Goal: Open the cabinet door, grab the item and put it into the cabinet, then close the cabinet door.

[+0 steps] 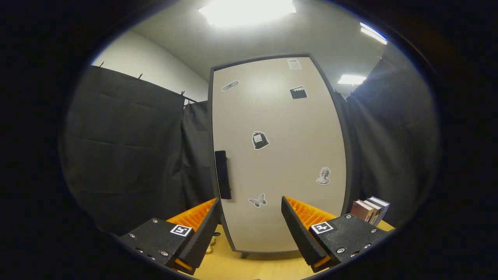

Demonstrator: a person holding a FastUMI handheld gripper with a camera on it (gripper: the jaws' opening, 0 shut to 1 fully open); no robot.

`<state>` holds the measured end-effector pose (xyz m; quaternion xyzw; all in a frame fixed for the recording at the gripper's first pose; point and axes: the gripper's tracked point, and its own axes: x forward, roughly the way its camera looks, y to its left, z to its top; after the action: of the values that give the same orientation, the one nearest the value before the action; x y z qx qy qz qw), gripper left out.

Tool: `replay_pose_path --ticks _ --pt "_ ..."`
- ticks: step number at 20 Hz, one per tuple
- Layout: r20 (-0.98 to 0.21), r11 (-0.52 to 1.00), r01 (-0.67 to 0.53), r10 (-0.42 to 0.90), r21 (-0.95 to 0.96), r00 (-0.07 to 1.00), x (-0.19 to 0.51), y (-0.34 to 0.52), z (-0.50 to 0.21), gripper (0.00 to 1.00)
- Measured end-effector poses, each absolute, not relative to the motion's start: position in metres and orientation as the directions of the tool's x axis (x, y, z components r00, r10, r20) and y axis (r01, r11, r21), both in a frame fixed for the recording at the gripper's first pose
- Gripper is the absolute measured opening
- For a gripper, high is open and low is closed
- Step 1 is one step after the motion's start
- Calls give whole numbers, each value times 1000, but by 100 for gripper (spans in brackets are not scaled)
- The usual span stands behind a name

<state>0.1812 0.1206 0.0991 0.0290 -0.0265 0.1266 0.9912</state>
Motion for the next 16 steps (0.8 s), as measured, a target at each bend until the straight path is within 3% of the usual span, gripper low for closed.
replay_pose_path --ticks 16 --pt "2 953 -304 304 3 953 296 214 101 92"
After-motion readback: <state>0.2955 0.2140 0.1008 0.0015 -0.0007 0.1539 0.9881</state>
